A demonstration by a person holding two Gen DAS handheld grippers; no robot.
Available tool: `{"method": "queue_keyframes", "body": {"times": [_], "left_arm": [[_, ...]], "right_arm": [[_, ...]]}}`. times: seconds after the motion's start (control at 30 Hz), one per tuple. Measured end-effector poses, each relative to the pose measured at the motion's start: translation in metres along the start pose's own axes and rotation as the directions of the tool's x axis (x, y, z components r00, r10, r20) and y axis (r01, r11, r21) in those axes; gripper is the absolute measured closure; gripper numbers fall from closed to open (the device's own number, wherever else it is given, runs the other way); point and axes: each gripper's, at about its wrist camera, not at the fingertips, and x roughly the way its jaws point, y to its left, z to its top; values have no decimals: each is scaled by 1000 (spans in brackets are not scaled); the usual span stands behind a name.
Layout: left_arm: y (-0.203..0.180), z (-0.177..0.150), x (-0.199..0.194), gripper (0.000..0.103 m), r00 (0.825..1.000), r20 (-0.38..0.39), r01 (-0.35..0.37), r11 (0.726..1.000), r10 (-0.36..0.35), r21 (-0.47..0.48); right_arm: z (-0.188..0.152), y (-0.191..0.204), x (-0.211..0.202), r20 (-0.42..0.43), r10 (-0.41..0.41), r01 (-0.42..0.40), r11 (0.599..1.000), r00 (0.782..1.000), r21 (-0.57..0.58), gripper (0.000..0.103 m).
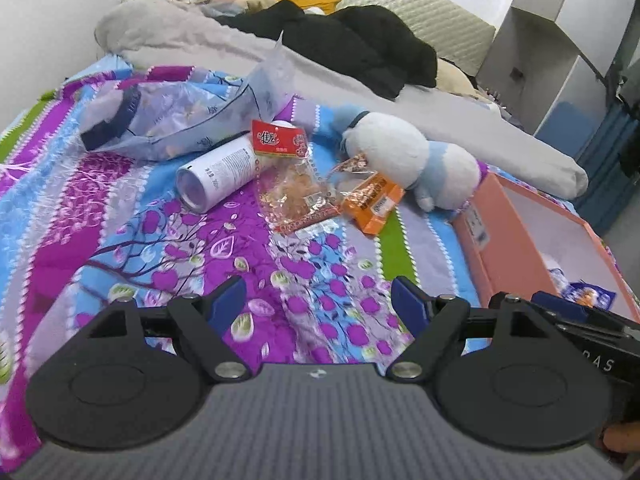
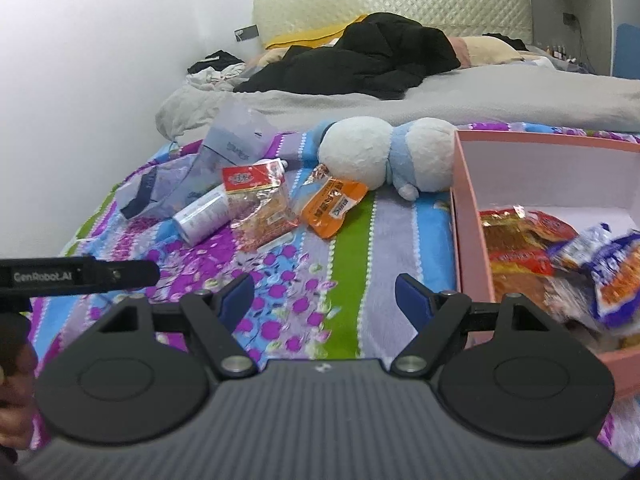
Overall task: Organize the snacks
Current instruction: 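Withdraw both open tools from the box toward the remaining snacks, then grasp the clear red-top snack with left tool while right grasps orange pack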
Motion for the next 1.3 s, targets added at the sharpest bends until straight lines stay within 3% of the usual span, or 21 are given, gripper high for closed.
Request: {"method": "queue_keyframes", "body": {"times": [0.3, 0.43, 0.63, 0.73, 1.07, 1.23, 1.3], "left_arm": [[18, 25, 95, 20, 999, -22, 24, 1000, -25, -17], [18, 33, 127, 8, 998, -49, 52, 998, -51, 25], [9, 42, 170, 6, 997, -81, 23, 990, -11, 138], [1, 44, 189, 6, 994, -100, -23, 978, 45, 206], [-5, 39, 221, 8, 990, -83, -80, 951, 110, 299], [-2, 42, 217, 28, 991, -68, -94, 951, 119, 296], [-2, 42, 215, 36, 991, -66, -90, 951, 115, 296]], "right_arm": [[1, -8, 75, 15, -19, 19, 999, 1000, 44, 24], [5, -16, 105, 15, 13, -15, 991, 1000, 133, 24], [22, -27, 149, 15, 15, -18, 975, 1000, 220, 24], [31, -32, 170, 17, 28, -32, 966, 999, 255, 24], [38, -44, 221, -34, 96, -80, 946, 995, 313, 23], [45, -35, 228, -44, 101, -87, 961, 994, 262, 54], [46, -32, 226, -44, 104, -90, 965, 994, 247, 62]]}}
